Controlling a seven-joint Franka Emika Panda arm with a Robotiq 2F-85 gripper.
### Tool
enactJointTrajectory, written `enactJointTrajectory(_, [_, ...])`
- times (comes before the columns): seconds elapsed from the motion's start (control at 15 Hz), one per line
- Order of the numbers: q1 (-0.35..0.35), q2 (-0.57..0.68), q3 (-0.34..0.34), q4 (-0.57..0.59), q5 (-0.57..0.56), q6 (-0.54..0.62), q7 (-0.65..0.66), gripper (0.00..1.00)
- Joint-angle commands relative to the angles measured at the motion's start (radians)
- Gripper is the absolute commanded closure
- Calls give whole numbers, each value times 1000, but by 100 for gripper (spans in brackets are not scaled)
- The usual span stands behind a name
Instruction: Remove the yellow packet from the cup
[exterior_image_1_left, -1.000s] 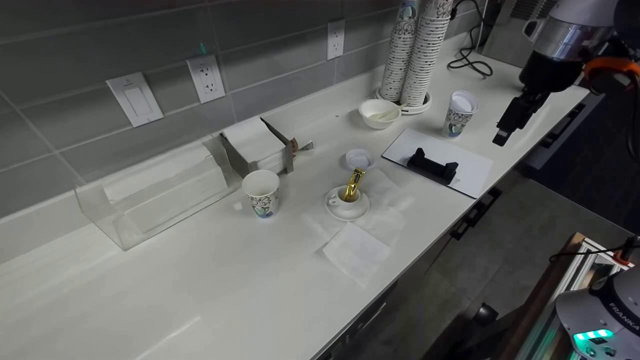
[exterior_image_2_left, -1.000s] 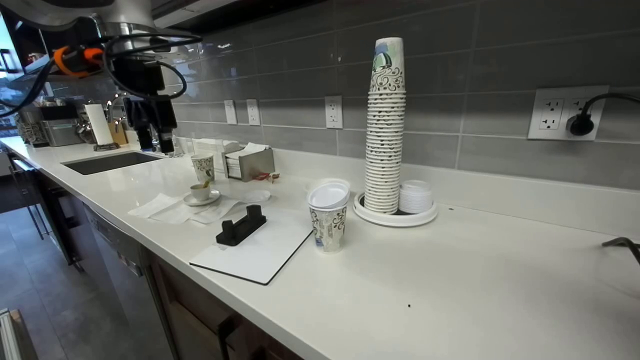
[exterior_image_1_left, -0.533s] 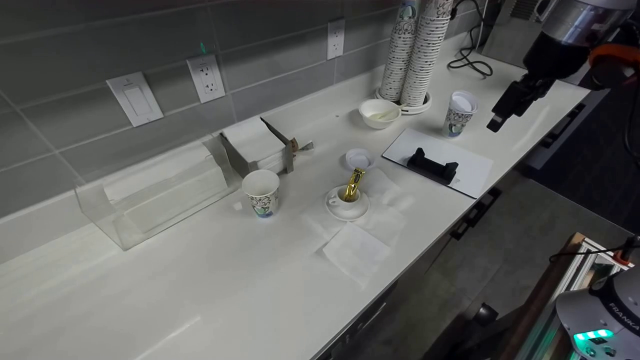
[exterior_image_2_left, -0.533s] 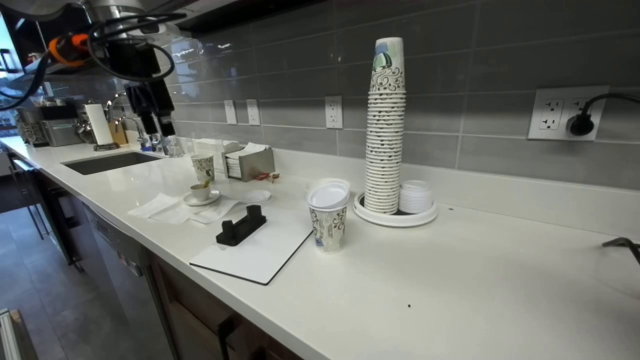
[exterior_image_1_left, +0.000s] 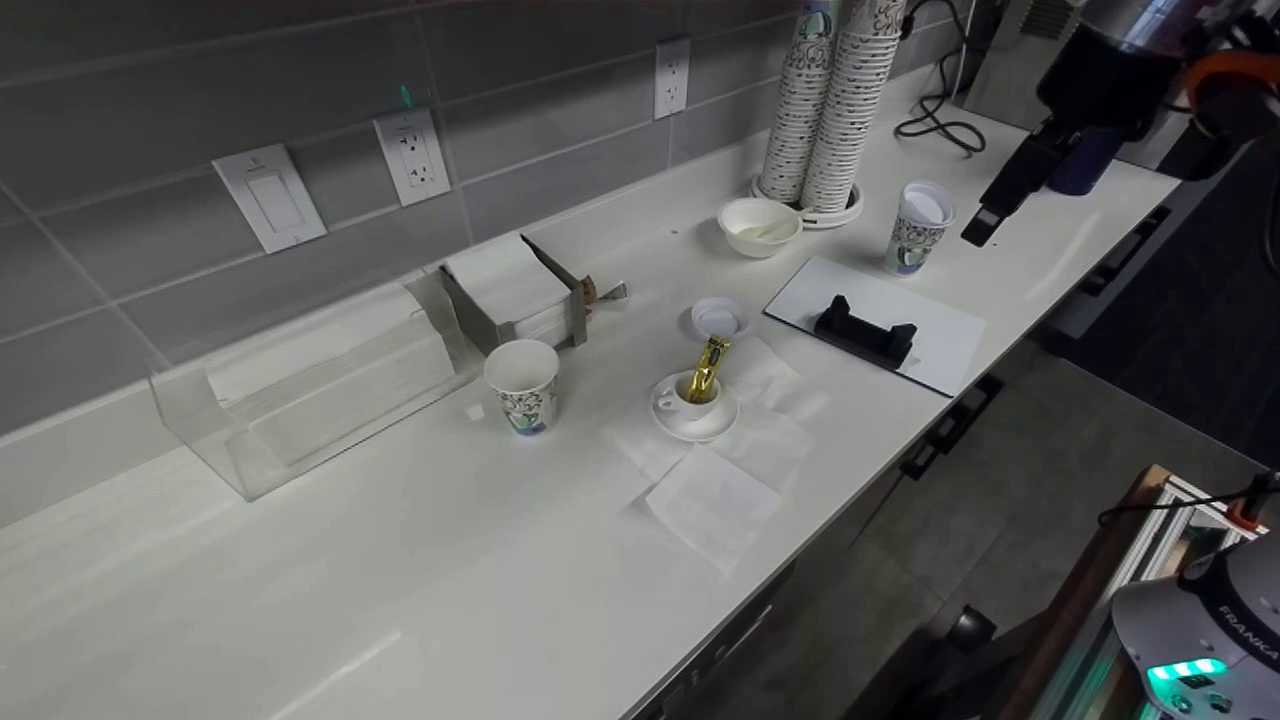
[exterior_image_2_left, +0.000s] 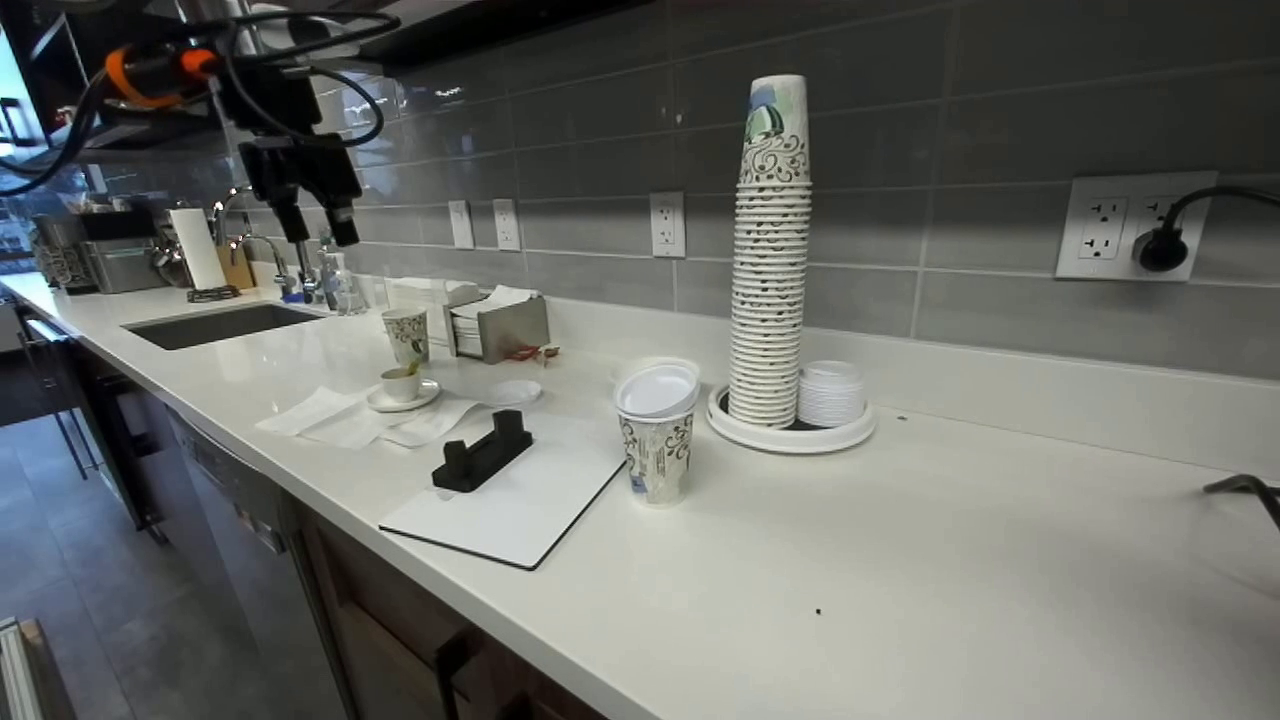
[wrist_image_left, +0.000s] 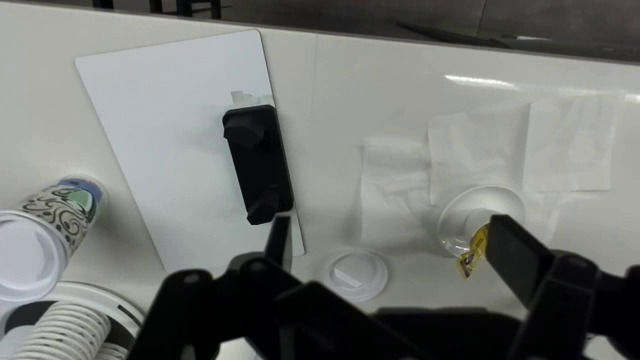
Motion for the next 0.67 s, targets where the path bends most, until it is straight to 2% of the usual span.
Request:
enactJointTrajectory(0.0, [3,3,-3,2,1,-2,-25,0])
enactJointTrajectory(0.4, [7,4,-7,3,0,-2,-52,0])
enactJointTrajectory(0.6, [31,62,39,55,68,62,47,0])
